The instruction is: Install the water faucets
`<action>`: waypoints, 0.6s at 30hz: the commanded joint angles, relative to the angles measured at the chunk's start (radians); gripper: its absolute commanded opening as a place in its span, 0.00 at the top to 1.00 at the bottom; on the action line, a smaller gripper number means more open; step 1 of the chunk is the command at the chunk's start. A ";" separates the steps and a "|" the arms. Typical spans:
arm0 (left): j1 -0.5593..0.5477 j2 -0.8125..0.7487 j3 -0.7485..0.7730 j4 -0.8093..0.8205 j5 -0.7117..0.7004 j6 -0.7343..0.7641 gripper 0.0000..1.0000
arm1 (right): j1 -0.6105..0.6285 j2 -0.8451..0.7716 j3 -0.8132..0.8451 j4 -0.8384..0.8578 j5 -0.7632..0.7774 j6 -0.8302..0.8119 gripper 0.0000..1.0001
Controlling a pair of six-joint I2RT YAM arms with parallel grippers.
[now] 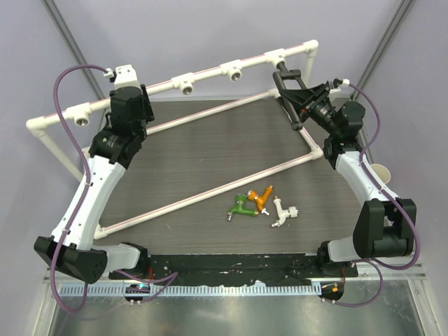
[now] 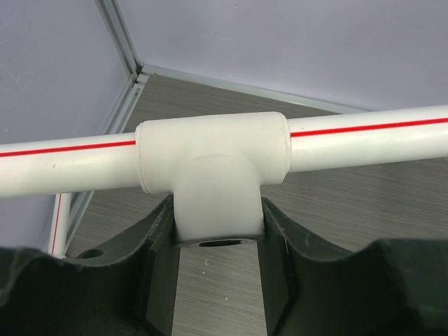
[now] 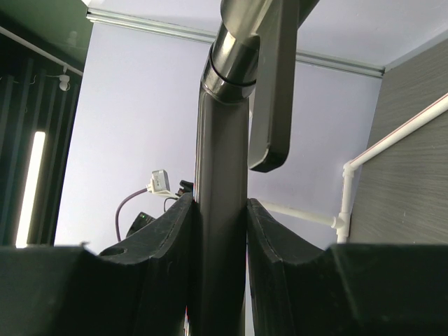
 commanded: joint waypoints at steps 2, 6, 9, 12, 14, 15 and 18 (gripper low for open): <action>0.007 -0.062 -0.001 -0.032 0.007 -0.008 1.00 | -0.009 -0.006 0.031 0.155 0.109 -0.013 0.99; 0.008 -0.059 -0.001 -0.032 0.008 -0.008 1.00 | -0.011 -0.007 0.023 0.162 0.103 -0.013 0.91; 0.010 -0.059 -0.001 -0.032 0.010 -0.008 1.00 | -0.040 -0.010 0.026 0.164 0.095 -0.017 0.82; 0.013 -0.060 0.000 -0.034 0.013 -0.009 1.00 | -0.041 -0.015 0.027 0.156 0.093 -0.026 0.78; 0.013 -0.059 0.000 -0.032 0.016 -0.011 1.00 | -0.043 -0.016 0.029 0.153 0.089 -0.034 0.73; 0.011 -0.057 0.000 -0.034 0.018 -0.011 1.00 | -0.043 -0.017 0.031 0.152 0.084 -0.037 0.69; 0.014 -0.059 -0.001 -0.034 0.016 -0.011 1.00 | -0.045 -0.017 0.032 0.150 0.080 -0.043 0.61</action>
